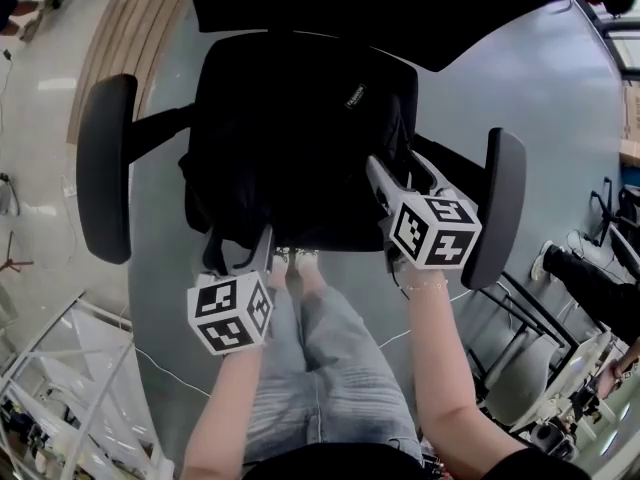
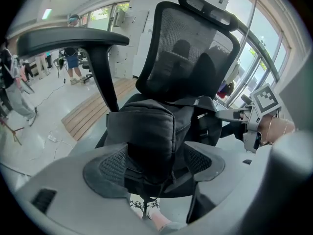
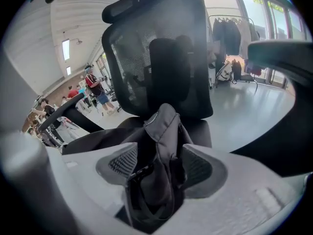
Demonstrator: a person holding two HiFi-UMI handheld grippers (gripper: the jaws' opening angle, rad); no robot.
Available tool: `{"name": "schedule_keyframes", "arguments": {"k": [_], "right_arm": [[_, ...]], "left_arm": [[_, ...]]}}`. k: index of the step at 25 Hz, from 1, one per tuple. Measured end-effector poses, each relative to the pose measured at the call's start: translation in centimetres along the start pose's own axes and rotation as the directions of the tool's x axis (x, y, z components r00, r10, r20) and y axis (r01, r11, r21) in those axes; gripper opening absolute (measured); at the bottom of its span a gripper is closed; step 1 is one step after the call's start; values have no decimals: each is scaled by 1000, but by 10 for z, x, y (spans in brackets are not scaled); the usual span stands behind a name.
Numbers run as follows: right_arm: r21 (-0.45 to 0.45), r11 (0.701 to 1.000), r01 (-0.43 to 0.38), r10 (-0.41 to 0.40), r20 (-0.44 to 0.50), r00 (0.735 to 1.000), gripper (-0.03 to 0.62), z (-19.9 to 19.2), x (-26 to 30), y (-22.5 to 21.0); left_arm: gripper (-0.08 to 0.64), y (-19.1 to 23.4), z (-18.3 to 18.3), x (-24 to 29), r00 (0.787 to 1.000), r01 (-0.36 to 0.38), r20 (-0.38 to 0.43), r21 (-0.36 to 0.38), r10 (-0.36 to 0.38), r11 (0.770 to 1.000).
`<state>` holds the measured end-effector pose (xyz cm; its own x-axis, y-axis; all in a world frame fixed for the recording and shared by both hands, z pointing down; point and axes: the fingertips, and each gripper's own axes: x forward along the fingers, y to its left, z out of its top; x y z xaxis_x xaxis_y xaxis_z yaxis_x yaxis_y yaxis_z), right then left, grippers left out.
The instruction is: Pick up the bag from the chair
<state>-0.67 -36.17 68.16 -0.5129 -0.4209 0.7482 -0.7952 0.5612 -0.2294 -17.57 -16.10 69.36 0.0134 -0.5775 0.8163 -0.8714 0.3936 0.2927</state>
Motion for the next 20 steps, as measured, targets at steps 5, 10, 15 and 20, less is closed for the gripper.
{"name": "schedule_keyframes", "arguments": {"k": [5, 10, 15, 20], "right_arm": [[-46, 999, 5, -6, -12, 1000, 290, -2, 13, -7], [-101, 995, -13, 11, -26, 1000, 290, -4, 28, -6], [-113, 993, -33, 28, -39, 999, 290, -7, 42, -8], [-130, 991, -34, 25, -68, 997, 239, -14, 56, -6]], "left_arm": [[351, -1, -2, 11, 1000, -21, 3, -8, 21, 1000], [350, 7, -3, 25, 998, -63, 15, -10, 63, 998], [350, 9, -2, 35, 998, -65, 1, -9, 65, 998], [331, 12, 0, 39, 999, -53, -8, -5, 53, 999]]}}
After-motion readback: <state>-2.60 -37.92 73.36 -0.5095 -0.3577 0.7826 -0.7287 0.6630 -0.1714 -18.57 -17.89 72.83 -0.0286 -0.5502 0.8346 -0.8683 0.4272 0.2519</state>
